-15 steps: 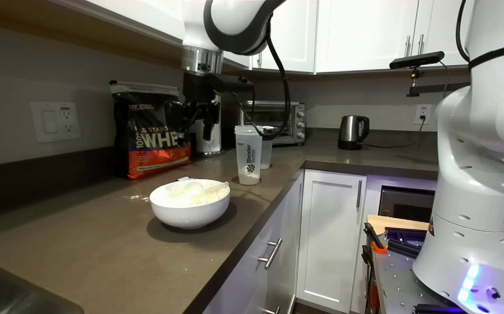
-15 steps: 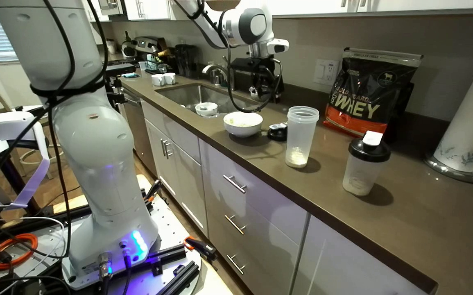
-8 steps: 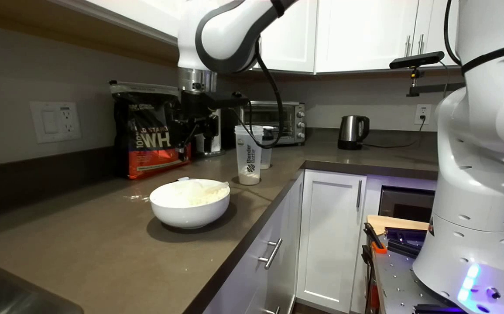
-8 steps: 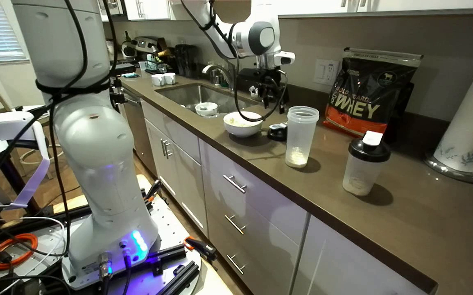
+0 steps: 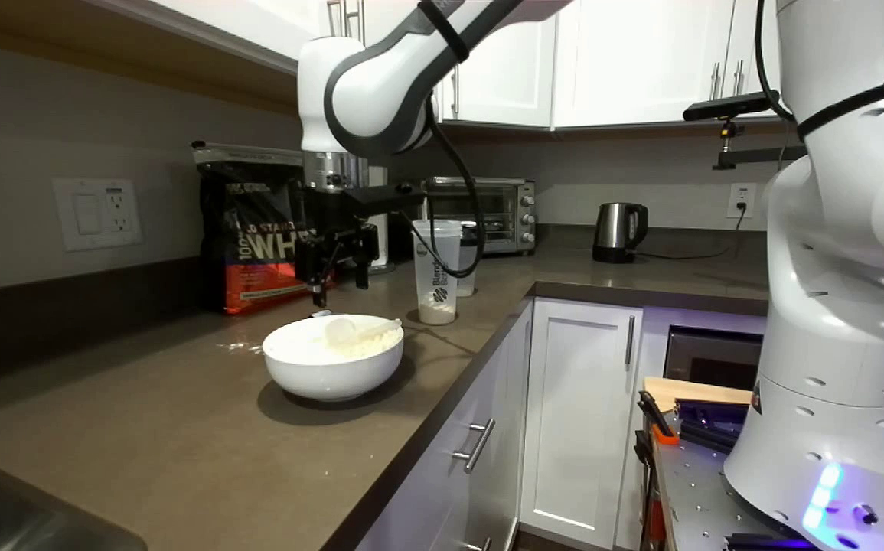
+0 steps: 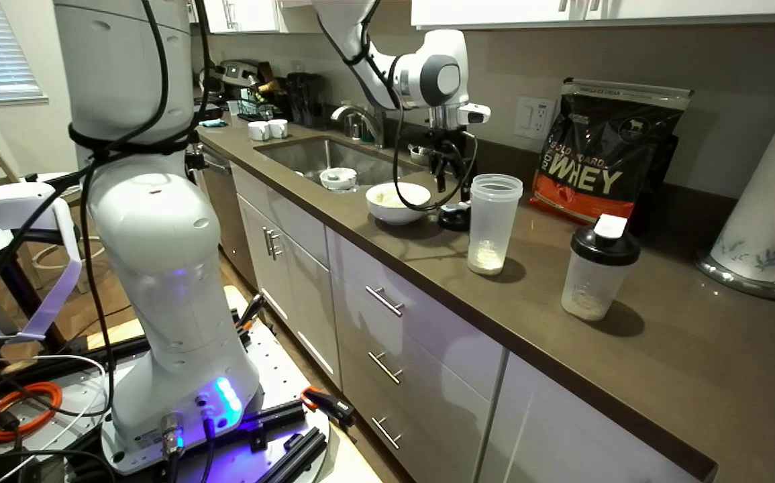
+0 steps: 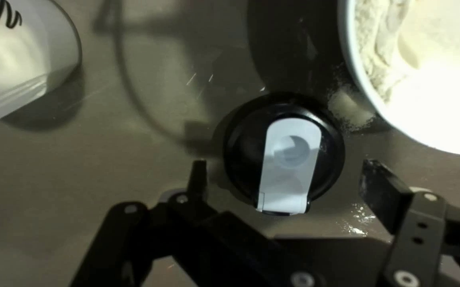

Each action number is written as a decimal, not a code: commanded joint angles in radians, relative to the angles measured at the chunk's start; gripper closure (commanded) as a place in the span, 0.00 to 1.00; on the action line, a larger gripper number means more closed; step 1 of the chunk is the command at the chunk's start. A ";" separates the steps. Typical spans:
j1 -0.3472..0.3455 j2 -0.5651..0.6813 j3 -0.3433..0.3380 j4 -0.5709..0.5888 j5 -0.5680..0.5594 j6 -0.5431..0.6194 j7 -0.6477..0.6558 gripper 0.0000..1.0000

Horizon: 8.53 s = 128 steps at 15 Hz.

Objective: Put the black lid on top of the bottle on the left

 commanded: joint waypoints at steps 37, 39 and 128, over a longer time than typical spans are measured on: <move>0.075 -0.083 0.007 0.040 0.048 -0.165 -0.016 0.88; 0.075 -0.133 0.015 0.010 0.047 -0.163 -0.020 0.88; -0.177 -0.398 -0.128 -0.078 0.065 -0.363 -0.126 0.88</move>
